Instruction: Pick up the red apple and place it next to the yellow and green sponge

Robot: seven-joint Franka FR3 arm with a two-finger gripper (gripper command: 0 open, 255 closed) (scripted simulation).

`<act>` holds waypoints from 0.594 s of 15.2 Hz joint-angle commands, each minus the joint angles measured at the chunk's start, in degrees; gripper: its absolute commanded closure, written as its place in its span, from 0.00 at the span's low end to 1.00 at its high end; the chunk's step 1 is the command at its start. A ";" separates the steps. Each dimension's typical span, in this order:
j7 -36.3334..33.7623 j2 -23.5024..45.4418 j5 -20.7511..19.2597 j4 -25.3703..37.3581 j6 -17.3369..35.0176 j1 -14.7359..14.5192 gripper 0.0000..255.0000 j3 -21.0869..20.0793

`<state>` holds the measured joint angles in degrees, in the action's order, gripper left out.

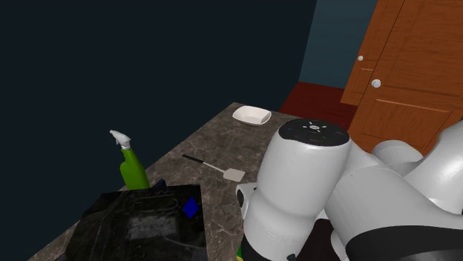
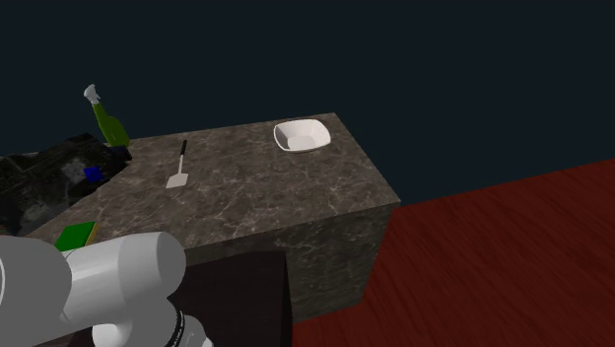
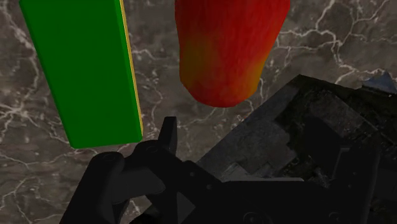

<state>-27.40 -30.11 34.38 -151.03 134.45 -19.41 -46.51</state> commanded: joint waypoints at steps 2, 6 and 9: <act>0.06 -4.73 -0.67 1.58 -6.60 -1.26 0.00 3.52; 0.01 -5.91 -1.04 2.21 -8.50 -1.51 0.00 4.53; 0.01 -5.91 -1.05 2.21 -8.50 -1.50 0.00 4.53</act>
<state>-27.38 -36.00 33.34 -148.83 125.98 -20.91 -41.99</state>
